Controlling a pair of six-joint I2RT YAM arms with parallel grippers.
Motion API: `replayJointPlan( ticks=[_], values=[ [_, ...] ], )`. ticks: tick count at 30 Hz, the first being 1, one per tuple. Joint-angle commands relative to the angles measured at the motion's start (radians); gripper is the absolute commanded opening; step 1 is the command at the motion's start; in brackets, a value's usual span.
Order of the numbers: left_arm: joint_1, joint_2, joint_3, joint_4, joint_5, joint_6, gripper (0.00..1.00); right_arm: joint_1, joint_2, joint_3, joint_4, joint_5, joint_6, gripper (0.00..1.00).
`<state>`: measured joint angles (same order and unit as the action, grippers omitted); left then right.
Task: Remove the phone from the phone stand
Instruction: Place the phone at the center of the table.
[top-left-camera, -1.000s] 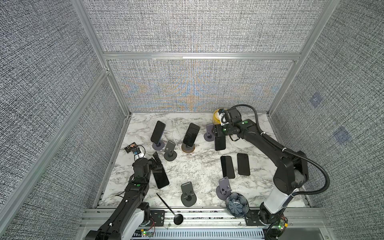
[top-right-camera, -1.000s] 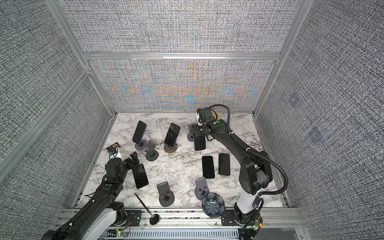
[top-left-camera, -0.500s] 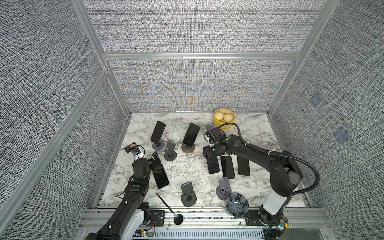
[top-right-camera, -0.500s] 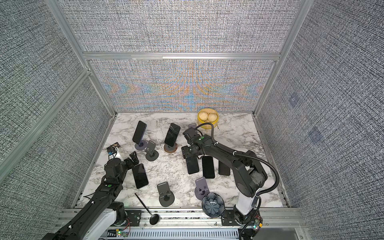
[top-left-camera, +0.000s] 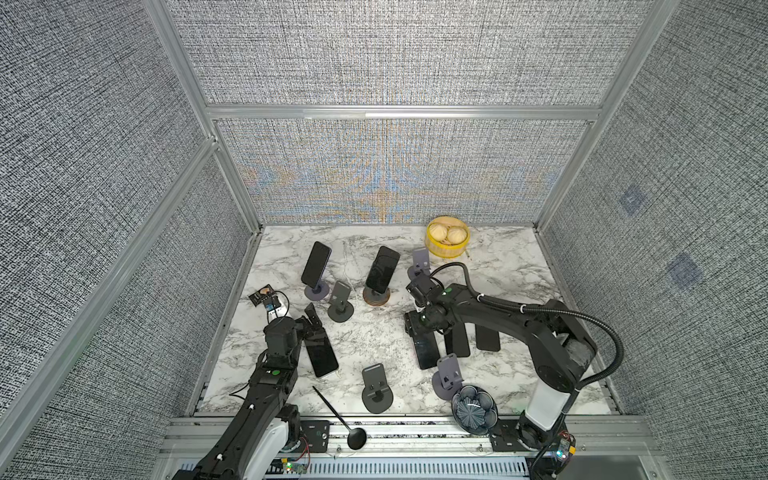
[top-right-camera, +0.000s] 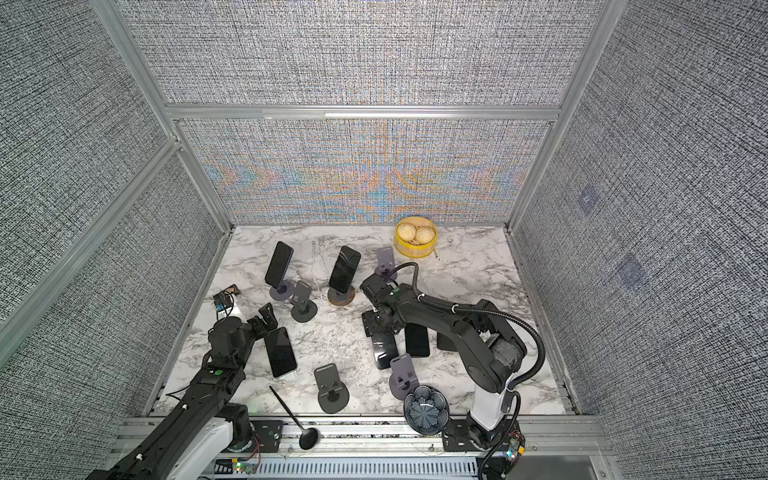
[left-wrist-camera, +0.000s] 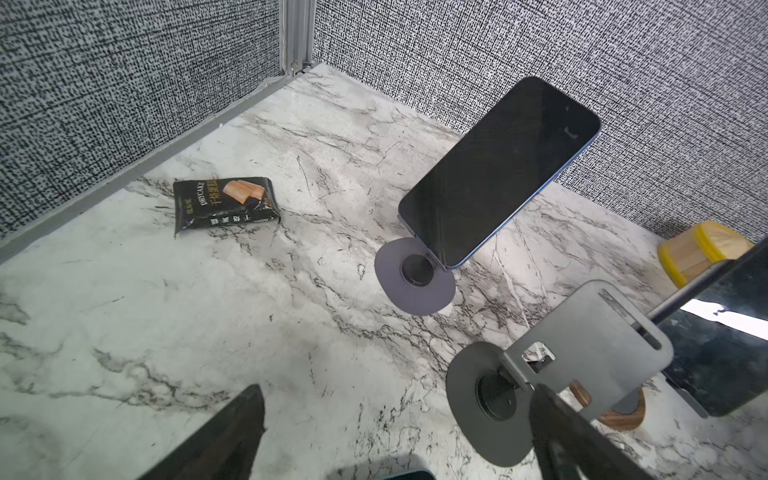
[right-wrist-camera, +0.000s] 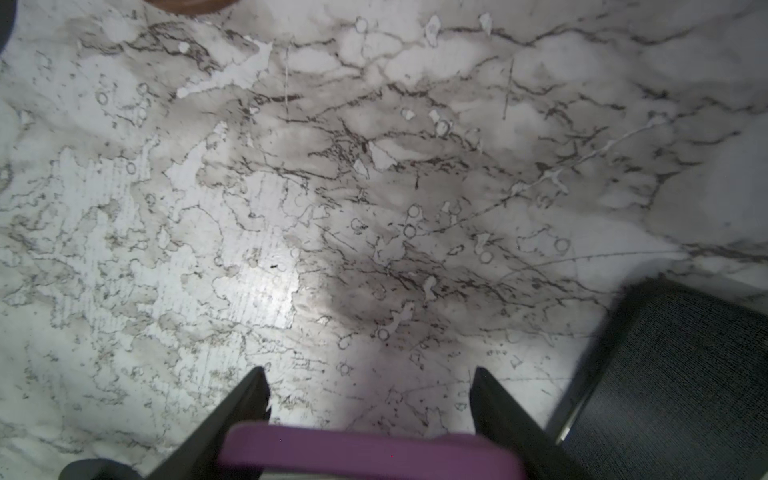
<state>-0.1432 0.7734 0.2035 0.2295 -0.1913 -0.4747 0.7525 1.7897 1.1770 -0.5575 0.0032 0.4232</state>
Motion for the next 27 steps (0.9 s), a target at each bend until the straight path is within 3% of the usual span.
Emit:
replayJointPlan(
  ticks=[1,12,27],
  values=[
    [0.001,-0.002,0.001,-0.004,-0.005,0.001,1.0,0.005,0.007,-0.021,-0.018,0.021,-0.001,0.7],
    [0.001,-0.004,-0.001,-0.004,-0.008,-0.001,0.99,0.005,0.117,-0.013,0.019,0.036,0.021,0.72],
    [0.001,-0.003,-0.003,-0.001,-0.007,-0.002,1.0,0.005,0.14,0.01,0.008,0.049,0.019,0.78]
  ],
)
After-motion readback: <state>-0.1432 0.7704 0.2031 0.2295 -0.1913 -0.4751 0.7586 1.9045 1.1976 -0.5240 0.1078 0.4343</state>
